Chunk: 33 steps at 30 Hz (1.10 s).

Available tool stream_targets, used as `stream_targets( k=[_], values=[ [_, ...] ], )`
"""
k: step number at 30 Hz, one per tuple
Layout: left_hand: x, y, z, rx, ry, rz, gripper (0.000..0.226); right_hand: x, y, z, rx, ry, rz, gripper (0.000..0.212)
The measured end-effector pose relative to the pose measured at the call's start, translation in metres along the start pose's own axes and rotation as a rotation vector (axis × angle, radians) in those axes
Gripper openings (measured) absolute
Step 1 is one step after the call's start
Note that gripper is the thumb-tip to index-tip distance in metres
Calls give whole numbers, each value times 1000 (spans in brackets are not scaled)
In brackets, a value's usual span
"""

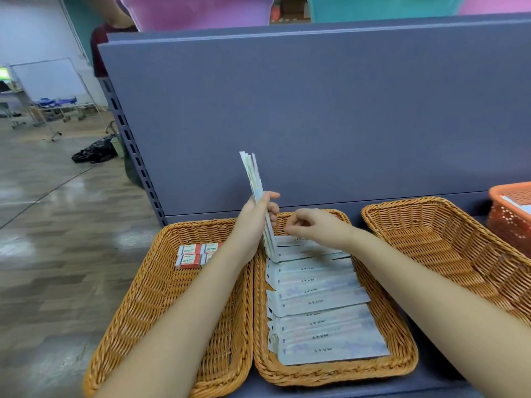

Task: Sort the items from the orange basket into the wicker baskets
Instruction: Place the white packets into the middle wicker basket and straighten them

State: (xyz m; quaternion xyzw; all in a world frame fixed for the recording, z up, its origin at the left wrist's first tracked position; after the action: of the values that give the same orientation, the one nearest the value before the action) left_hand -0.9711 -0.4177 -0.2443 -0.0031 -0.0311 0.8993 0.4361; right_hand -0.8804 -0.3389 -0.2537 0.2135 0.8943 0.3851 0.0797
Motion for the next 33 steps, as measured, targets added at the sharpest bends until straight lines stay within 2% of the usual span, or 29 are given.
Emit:
stream_targets(
  k=[3, 6, 10, 14, 21, 24, 27, 29, 33],
  values=[
    [-1, 0, 5, 9, -42, 45, 24, 1, -10, -13, 249, -32, 18, 24],
    [-4, -2, 6, 7, -55, 48, 27, 2, -14, -17, 324, -54, 66, 18],
    [-8, -7, 4, 24, -45, 10, 28, 2, -17, -15, 300, -77, 99, 18],
    [-10, -10, 1, 49, -48, -38, 29, -3, -12, -14, 260, -77, 136, 8],
    [-11, -18, -3, 98, -56, -135, 36, -11, 8, -13, 142, -79, 243, 19],
    [-10, -15, -2, 113, -80, -111, 38, -12, 16, -2, 127, -115, 270, 18],
    [-9, -5, 1, 90, -92, -44, 37, -14, 26, 10, 81, -137, 257, 24],
    [-8, 2, 4, 70, -96, 14, 31, -17, 31, 17, 43, -141, 214, 20],
    [-8, 11, 7, 54, -101, 84, 26, -27, 33, 23, -194, -90, -4, 15]
  ],
)
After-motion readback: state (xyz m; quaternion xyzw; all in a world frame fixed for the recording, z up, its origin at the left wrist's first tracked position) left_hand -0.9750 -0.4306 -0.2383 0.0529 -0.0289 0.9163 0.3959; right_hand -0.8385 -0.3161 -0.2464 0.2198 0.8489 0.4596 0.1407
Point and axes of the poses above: each hand's wrist, its own x-axis towards the middle knuckle, its own y-axis out of the back of the hand, z = x × y, the point moved 8 cm from there along x, towards the middle knuckle
